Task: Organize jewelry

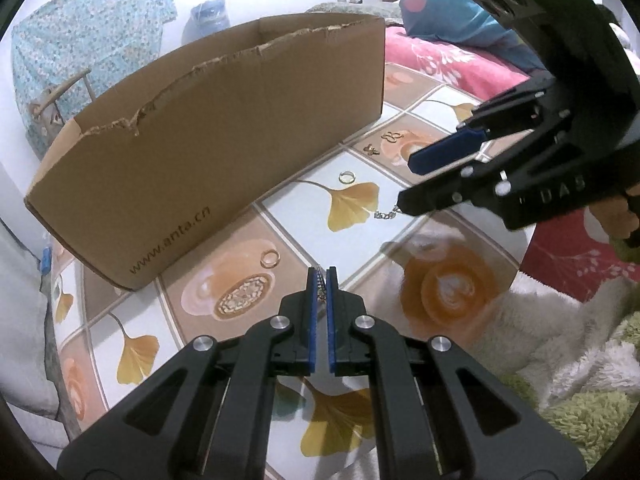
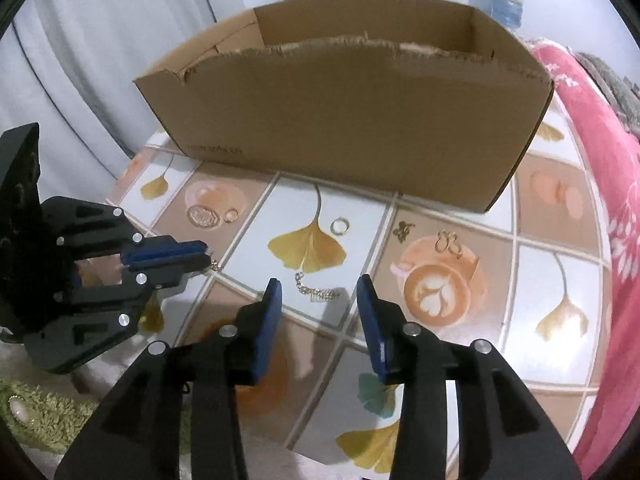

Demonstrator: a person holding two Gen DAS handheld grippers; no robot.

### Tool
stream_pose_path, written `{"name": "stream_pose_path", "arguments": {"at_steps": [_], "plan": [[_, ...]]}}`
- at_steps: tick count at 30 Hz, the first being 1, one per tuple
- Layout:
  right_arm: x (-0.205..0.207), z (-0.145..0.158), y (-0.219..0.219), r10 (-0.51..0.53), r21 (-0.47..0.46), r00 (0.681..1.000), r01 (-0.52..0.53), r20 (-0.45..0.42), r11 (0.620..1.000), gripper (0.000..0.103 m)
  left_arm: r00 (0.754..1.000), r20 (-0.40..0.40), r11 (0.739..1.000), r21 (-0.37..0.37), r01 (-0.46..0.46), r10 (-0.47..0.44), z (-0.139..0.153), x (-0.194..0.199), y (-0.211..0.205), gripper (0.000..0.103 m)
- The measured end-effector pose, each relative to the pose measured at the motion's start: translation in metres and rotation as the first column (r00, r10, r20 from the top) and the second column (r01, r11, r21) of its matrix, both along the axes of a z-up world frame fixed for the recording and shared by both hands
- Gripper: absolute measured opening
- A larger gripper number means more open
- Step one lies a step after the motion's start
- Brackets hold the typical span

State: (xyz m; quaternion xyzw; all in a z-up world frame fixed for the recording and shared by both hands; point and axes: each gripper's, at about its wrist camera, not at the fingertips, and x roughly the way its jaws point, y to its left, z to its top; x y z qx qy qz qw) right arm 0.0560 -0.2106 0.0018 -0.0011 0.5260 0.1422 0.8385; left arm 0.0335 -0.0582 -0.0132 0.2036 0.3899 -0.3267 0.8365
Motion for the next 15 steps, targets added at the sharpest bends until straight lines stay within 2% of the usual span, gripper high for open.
{"name": "stream_pose_path", "arguments": {"at_steps": [5,10,12,15], "plan": [[0.001,-0.011,0.004,-0.021,-0.021,1.000,0.021,-0.001,1.000,0.039,1.000,-0.009,1.000,0.007,-0.011,0.011,-0.003,0.004,0.000,0.003],[-0.001,-0.013,0.011,-0.011,-0.076,0.999,0.014,0.038,0.997,0.039,1.000,-0.017,1.000,0.008,-0.017,0.017,-0.006,0.005,0.001,0.003],[-0.003,-0.014,0.015,-0.002,-0.110,0.999,0.007,0.049,0.994,0.036,1.000,-0.018,1.000,0.006,-0.020,0.020,-0.006,0.005,0.001,0.003],[-0.004,-0.014,0.016,0.001,-0.098,0.999,0.003,0.044,0.995,0.021,1.000,-0.020,1.000,0.002,-0.022,0.022,-0.007,0.006,0.001,0.003]]}}
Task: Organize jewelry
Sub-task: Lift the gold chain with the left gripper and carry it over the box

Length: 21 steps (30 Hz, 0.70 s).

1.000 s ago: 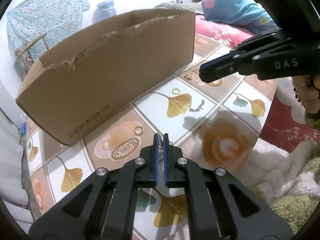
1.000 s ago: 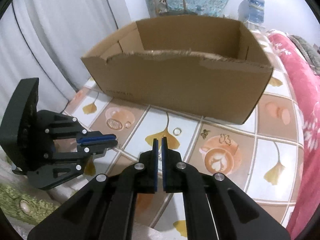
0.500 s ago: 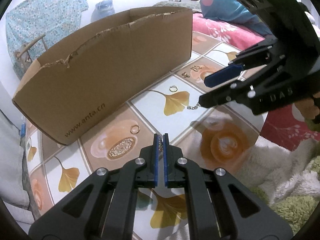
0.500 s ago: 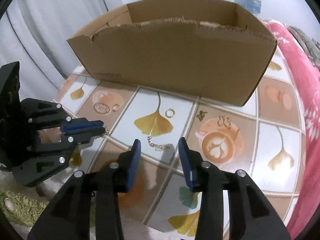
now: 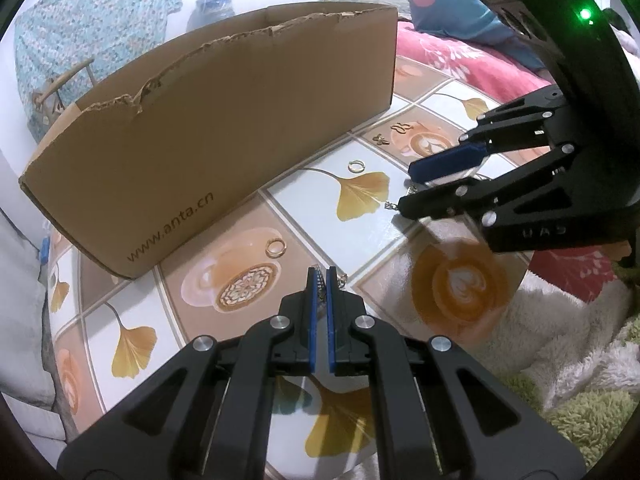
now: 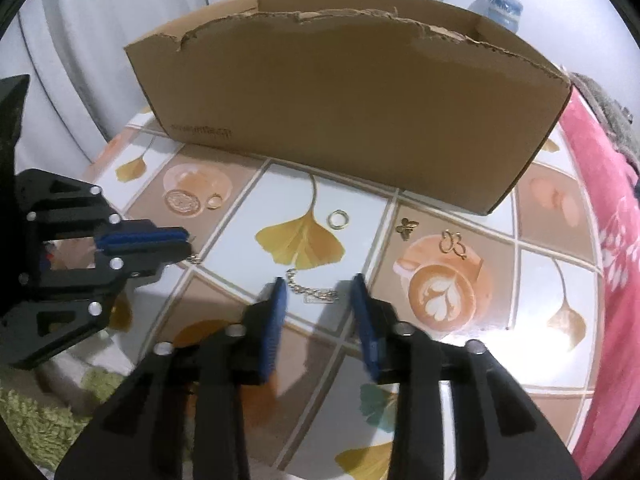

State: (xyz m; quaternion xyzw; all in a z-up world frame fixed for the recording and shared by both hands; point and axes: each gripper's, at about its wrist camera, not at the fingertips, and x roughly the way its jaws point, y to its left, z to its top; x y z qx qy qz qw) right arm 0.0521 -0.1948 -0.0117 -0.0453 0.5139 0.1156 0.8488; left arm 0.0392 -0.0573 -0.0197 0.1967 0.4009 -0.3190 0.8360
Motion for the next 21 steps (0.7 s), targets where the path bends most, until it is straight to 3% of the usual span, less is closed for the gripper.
{"name": "stream_pose_path", "arguments": {"at_steps": [3,12,21], "plan": [[0.000,0.000,-0.002,-0.005,0.011,1.000,0.005,-0.005,1.000,0.015,1.000,0.001,1.000,-0.003,-0.001,0.001,-0.001,0.000,0.000,0.003],[-0.006,0.007,-0.010,-0.017,0.039,1.000,0.016,0.012,0.999,0.015,1.000,0.012,1.000,-0.005,-0.001,0.001,0.002,-0.001,0.001,0.003],[-0.017,0.036,-0.030,-0.029,0.062,0.998,0.025,0.058,0.998,0.015,0.999,0.046,1.000,-0.012,-0.002,0.003,0.017,-0.008,0.003,0.003]]}}
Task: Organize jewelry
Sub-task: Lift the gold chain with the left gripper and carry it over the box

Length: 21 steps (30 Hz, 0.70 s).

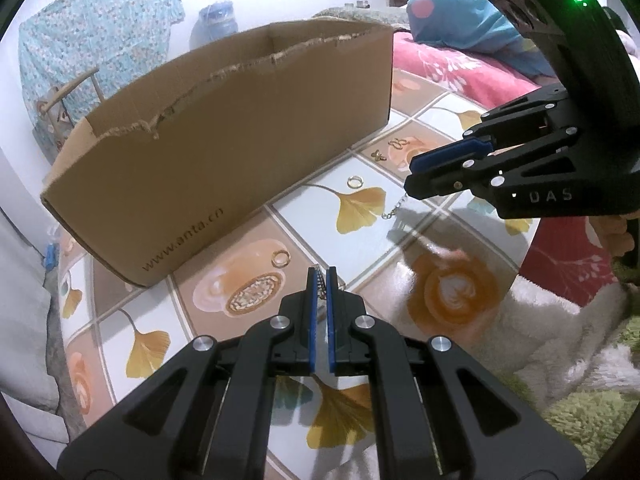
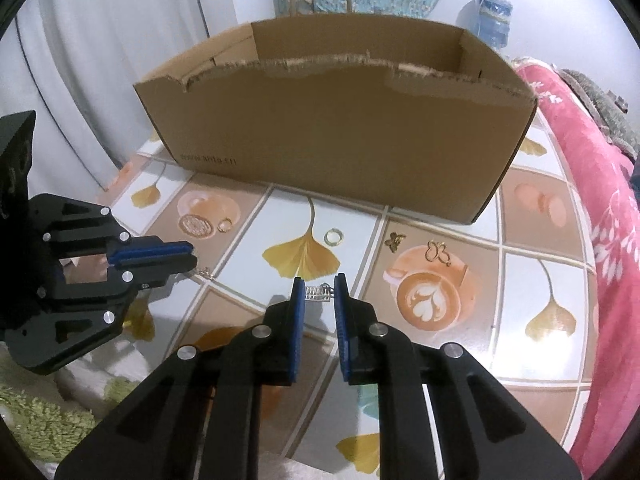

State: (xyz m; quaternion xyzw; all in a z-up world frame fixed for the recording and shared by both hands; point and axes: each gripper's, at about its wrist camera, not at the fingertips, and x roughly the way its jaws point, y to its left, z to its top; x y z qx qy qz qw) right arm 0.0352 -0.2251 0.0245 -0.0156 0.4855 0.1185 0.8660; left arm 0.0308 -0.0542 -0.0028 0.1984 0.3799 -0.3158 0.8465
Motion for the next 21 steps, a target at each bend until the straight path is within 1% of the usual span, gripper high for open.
{"name": "stream_pose_path", "arguments": {"at_steps": [8,9,13,16,19,21], "plan": [[-0.005,0.032,-0.003,0.011,0.013,0.998,-0.012,0.060,1.000,0.015,1.000,0.025,0.999,-0.035,-0.007,0.008,0.022,-0.003,0.006,0.003],[-0.002,0.032,0.001,0.015,0.016,0.998,-0.016,0.067,1.000,0.015,0.999,0.035,0.999,-0.040,-0.005,0.006,0.027,-0.003,0.007,0.003],[0.001,0.053,0.006,0.026,0.032,0.993,-0.030,0.118,0.999,0.015,0.998,0.059,0.998,-0.062,0.001,0.002,0.046,-0.002,0.011,0.003],[0.006,0.071,0.009,0.043,0.060,0.986,-0.053,0.163,0.997,0.015,0.995,0.094,0.996,-0.083,0.022,-0.014,0.067,-0.001,0.012,0.003],[0.015,0.096,0.009,0.064,0.088,0.973,-0.085,0.220,0.993,0.015,0.991,0.131,0.992,-0.116,0.047,-0.032,0.090,0.003,0.013,0.003],[0.025,0.114,0.007,0.076,0.106,0.962,-0.107,0.264,0.989,0.015,0.982,0.185,0.990,-0.133,0.057,-0.032,0.109,0.010,0.014,0.003]]}}
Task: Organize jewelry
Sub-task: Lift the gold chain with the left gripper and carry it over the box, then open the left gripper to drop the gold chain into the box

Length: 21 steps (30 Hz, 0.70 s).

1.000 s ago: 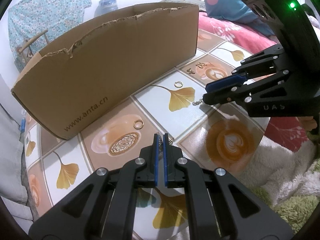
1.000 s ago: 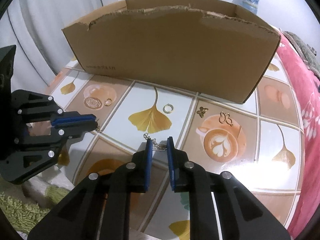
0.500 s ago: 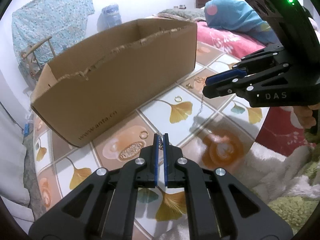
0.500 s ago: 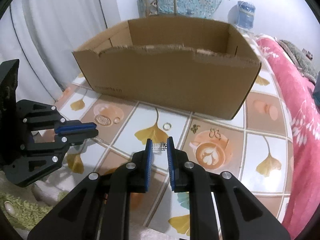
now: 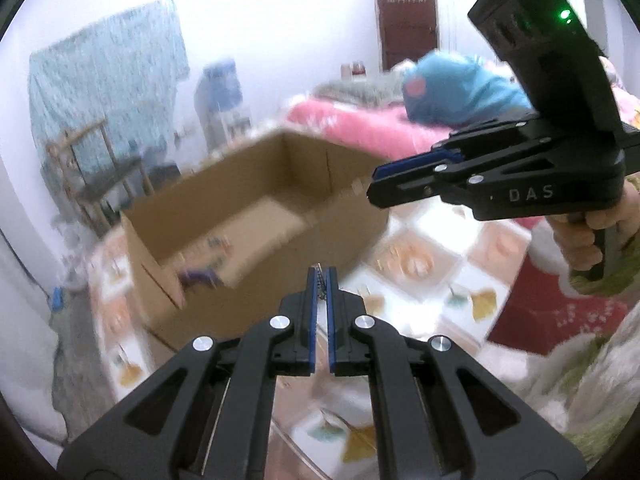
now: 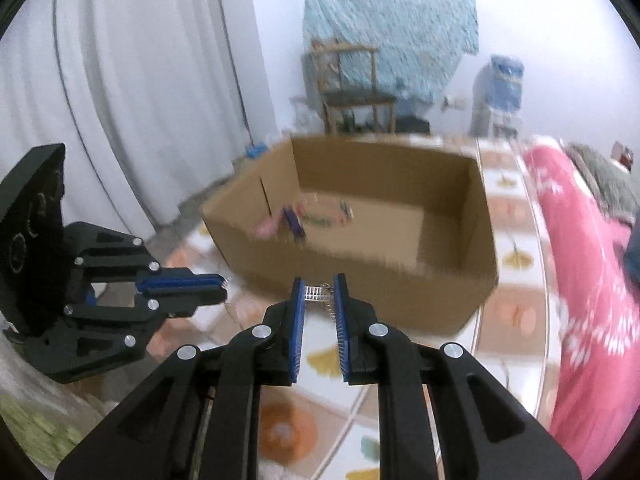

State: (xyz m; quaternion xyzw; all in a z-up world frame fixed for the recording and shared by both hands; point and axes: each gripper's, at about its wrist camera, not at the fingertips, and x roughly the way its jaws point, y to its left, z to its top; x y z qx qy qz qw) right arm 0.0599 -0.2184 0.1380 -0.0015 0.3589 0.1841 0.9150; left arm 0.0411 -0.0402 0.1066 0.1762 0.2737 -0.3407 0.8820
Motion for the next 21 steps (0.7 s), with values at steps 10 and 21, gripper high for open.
{"name": "stream_pose_path", "arguments": {"at_steps": [10,21], "plan": [[0.089,0.017,-0.014,0.058,0.041,0.998,-0.058,0.018,0.997,0.015,1.000,0.020,1.000,0.008,-0.010,0.010,0.031,0.096,-0.027,0.003],[0.179,-0.055,-0.010,0.055,-0.032,0.964,-0.066,-0.261,0.997,0.015,0.922,-0.378,0.989,0.142,-0.027,0.080,-0.042,0.222,-0.060,0.005]]}}
